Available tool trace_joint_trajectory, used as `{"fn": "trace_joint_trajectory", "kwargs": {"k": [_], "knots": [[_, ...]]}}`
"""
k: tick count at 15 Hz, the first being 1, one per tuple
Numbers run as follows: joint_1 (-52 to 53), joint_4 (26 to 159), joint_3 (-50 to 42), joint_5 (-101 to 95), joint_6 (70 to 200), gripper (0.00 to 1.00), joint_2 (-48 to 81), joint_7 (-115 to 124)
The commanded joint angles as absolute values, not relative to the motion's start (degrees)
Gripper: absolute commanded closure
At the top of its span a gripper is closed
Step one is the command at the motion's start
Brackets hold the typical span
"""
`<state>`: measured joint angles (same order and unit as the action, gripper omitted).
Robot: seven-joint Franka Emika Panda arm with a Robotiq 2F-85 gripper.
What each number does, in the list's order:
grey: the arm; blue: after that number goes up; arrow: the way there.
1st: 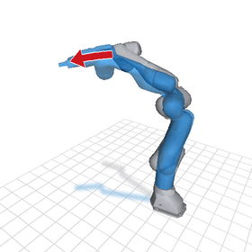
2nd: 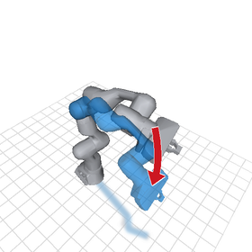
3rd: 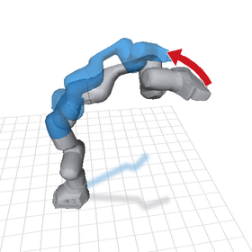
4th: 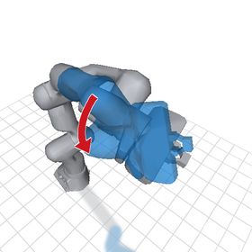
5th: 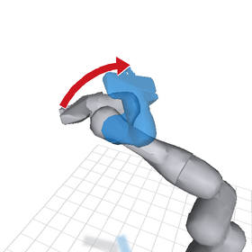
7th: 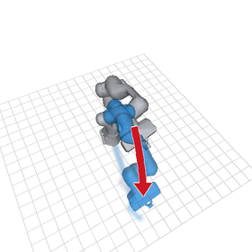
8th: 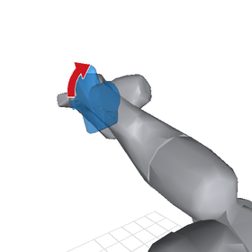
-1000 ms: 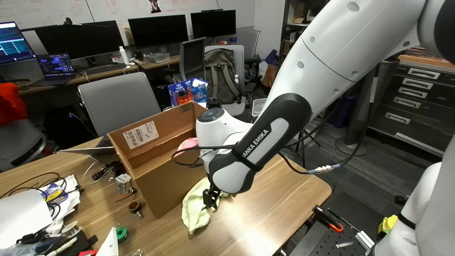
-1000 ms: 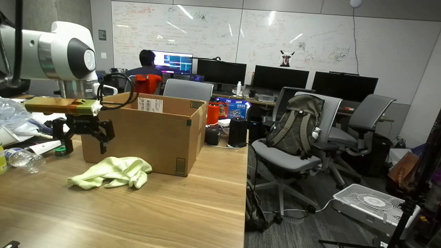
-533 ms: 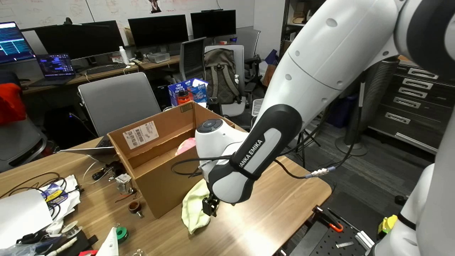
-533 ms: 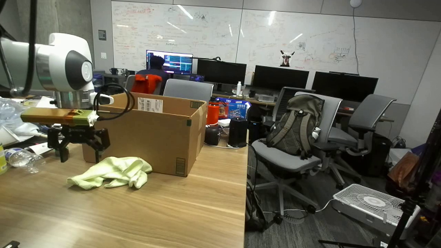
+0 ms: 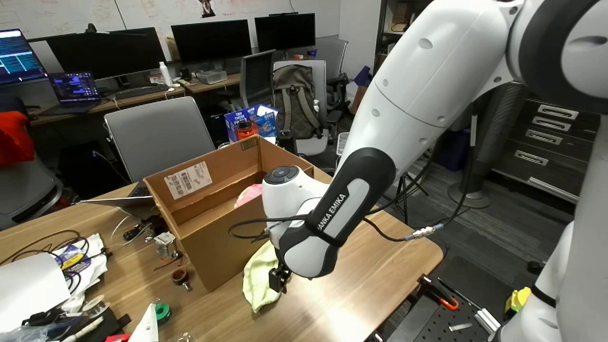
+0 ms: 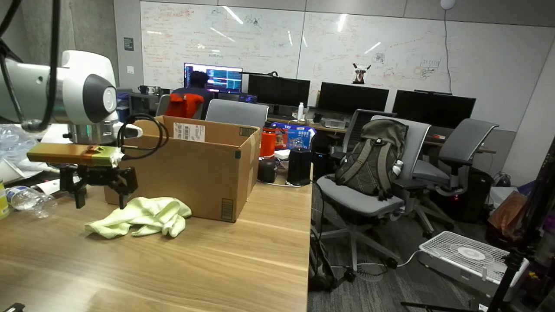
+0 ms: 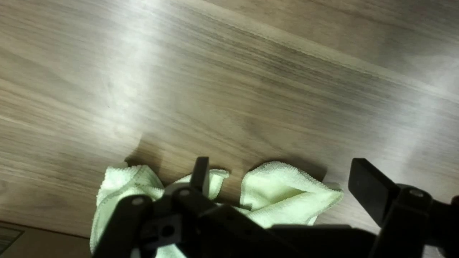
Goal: Pick up the clothes from the table and put them in the box
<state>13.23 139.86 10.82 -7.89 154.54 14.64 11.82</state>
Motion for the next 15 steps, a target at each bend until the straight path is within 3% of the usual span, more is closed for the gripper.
{"fn": "trace_joint_trajectory", "kwargs": {"k": [1,15], "knots": [[14.3,139.0,9.7,-7.5,157.1,0.0,15.5,12.6],[16.6,136.6,6.2,-8.5,158.3,0.0,20.4,15.9]]}}
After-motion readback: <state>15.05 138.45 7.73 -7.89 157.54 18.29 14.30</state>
